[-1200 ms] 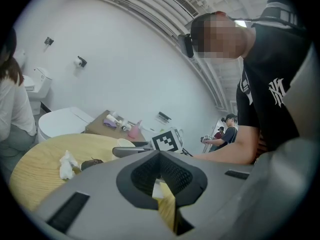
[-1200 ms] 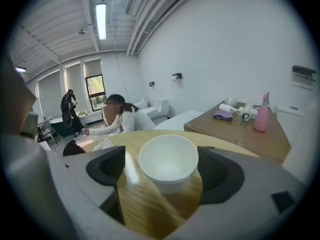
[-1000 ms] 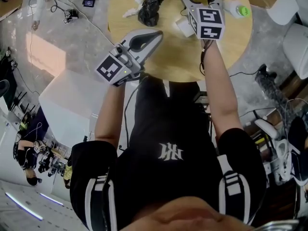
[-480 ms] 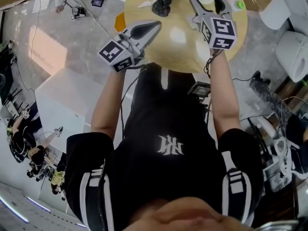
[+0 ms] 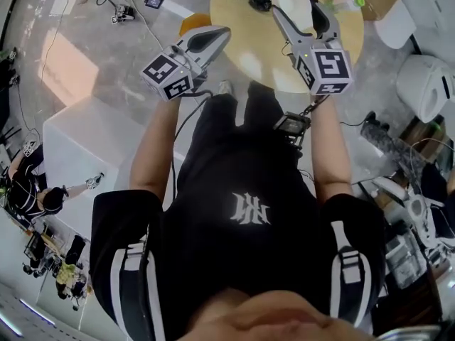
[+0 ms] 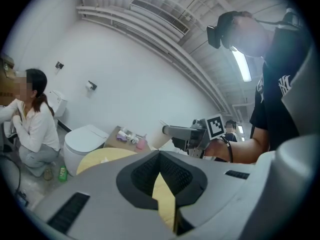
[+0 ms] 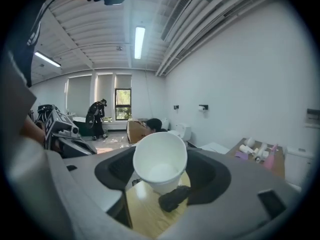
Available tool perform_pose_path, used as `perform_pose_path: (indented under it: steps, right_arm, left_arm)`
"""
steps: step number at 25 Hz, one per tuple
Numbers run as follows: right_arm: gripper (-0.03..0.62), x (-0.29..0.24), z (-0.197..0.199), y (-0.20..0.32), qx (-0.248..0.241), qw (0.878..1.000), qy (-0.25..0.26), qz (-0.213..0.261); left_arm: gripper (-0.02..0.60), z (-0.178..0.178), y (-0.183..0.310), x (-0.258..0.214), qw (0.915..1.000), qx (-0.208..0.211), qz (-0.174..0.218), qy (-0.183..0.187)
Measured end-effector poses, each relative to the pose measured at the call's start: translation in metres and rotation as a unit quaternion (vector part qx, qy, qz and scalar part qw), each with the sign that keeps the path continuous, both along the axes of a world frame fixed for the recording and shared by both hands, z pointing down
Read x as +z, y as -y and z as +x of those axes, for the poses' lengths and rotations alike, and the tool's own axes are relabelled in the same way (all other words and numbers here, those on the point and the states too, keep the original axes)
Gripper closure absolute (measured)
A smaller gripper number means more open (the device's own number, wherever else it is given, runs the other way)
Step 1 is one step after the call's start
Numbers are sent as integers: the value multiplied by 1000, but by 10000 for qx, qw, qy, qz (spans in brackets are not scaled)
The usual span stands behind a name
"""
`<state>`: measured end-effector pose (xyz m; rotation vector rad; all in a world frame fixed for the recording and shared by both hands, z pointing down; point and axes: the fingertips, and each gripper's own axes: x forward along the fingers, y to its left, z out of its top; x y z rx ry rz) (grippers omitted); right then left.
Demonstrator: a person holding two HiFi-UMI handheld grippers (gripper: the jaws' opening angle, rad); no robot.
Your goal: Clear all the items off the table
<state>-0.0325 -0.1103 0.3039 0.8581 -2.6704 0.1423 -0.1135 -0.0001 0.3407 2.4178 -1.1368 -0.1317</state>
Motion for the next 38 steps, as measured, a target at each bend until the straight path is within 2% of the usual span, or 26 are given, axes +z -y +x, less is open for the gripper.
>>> perform_pose_path:
  steps: [5,8,12,18,22,25,28,31,34,38]
  right_arm:
    - [276,-14,-34,-51,-401,9990,189,-30]
    - [278,-8,-64,-84,-811,9963,264,-107]
    - [278,25,-106,-135,-1328,9896,414,-373]
    - [279,96,-144,-176,-1904,9769,598,-763]
    - [279,157,-185,-206,-1892,9756,521,-981]
    - [279,193,-204,-227,-1841,9754,470,-1116]
    - [279,226,-206,-221,-1798,9781,401,-966]
    - [279,272,-213,-206,-1559,9819,267,-1044]
    - [279,321,-228,-208,-1452,9836,112,-1062]
    - [279,373,-226,-206,-1428,9853,9,-939]
  left_arm:
    - [569,-24,-35,-9,9996,-287,43,30]
    - [569,-42,-58,-4,9982,-596,-80,44]
    - [569,-70,-99,27,9946,-1004,-263,24]
    - [569,-94,-122,80,9861,-1565,-538,162]
    - [569,-129,-151,123,9835,-1668,-692,79]
    - [569,-139,-166,148,9840,-1642,-687,5]
    - [569,-135,-153,179,9845,-1617,-676,-14]
    - [569,-146,-140,214,9849,-1571,-731,-39]
    - [569,-164,-146,249,9859,-1489,-757,-129]
    - [569,-165,-158,287,9876,-1376,-754,-74]
